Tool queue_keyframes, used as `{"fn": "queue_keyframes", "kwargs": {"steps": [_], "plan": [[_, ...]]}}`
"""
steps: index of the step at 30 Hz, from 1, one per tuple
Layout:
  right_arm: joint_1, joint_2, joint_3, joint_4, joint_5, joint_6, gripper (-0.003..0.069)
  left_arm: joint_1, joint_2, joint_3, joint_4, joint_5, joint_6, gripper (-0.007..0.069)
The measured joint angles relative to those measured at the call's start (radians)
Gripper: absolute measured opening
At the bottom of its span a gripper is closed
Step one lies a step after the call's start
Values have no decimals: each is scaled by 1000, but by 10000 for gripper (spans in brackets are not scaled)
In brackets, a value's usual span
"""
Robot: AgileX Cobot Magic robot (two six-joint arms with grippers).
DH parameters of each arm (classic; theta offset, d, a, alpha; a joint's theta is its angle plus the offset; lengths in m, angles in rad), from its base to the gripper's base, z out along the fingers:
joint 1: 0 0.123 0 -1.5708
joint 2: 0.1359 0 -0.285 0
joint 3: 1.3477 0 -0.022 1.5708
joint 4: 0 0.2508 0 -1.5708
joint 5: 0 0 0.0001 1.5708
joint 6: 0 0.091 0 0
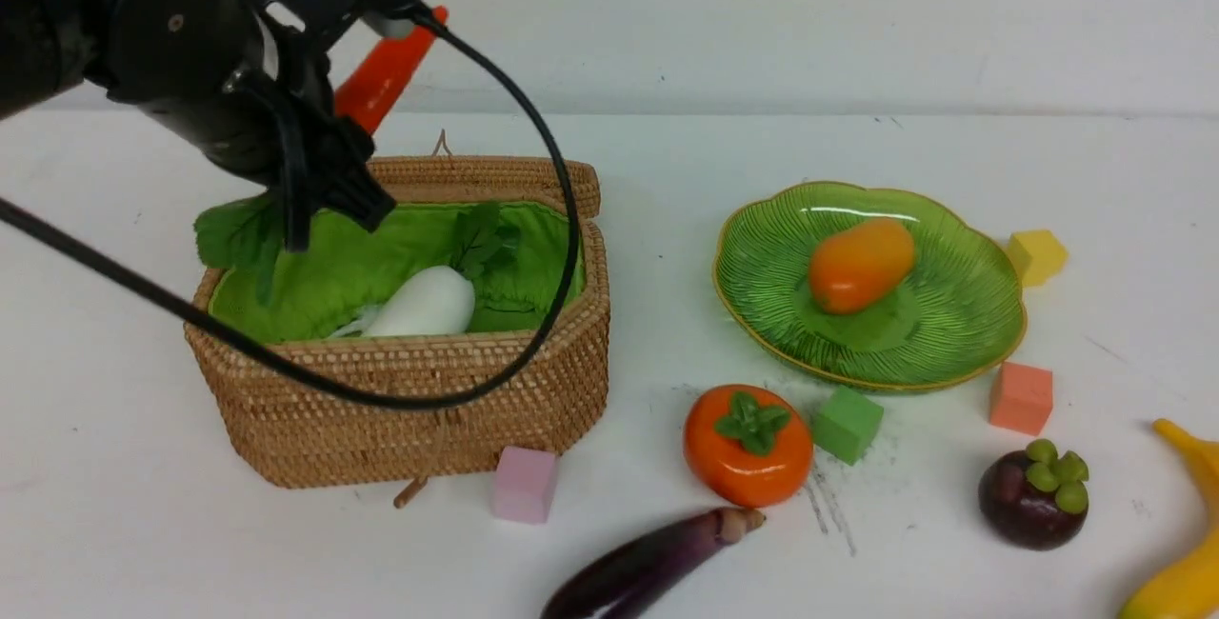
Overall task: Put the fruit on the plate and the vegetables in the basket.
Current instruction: Use the left arm to grab a carrot and put it into the left basket
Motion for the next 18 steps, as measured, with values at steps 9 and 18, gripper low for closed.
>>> {"fn": "queue_keyframes", "kwargs": {"steps": [9, 18], "plan": [[0, 0, 0, 0, 0, 0, 242, 5, 121, 0, -49, -20, 0, 545], [0, 0, 0, 0, 0, 0, 242, -52, 61, 1, -123, 90, 1, 668]]}}
